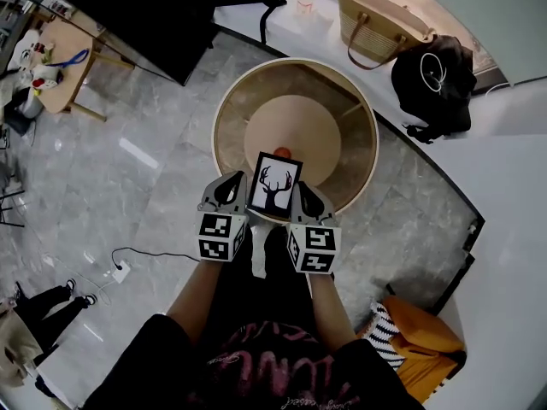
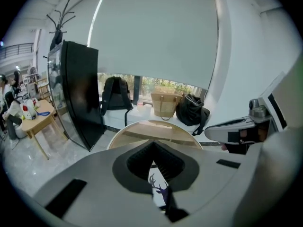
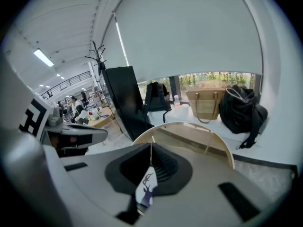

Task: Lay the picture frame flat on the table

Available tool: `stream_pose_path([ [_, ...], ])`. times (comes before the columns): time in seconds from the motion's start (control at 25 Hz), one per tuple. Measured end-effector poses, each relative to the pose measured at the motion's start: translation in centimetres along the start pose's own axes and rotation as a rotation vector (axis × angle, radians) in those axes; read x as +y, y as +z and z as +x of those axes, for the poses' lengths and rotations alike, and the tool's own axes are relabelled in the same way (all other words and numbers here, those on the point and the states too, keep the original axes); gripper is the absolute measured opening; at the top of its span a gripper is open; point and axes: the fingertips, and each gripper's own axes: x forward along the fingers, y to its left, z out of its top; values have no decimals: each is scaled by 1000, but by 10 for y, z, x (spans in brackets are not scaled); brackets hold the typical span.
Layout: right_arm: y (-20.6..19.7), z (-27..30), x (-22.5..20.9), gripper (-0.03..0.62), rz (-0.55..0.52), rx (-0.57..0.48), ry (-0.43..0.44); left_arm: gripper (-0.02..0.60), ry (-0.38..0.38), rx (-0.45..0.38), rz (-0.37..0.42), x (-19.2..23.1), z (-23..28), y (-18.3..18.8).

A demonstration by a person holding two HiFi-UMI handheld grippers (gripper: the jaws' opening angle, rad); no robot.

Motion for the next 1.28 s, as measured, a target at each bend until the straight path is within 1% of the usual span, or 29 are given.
stream_pose_path([
  [0.36, 42, -27, 18, 24, -20, -79, 35, 11, 14, -69, 14, -13, -37, 34],
  [0.56, 59, -42, 24, 24, -36, -115, 44, 11, 28, -112, 27, -13, -53, 57],
  [0.92, 91, -63, 21, 23, -65, -170, 54, 11, 48, -180, 41, -17, -70, 93],
  [1.08, 111, -69, 15, 23, -66, -202, 53, 11, 50, -204, 61, -21, -73, 113],
  [1.28, 125, -80, 13, 23, -88, -236, 52, 11, 48, -242, 91, -26, -82, 134],
])
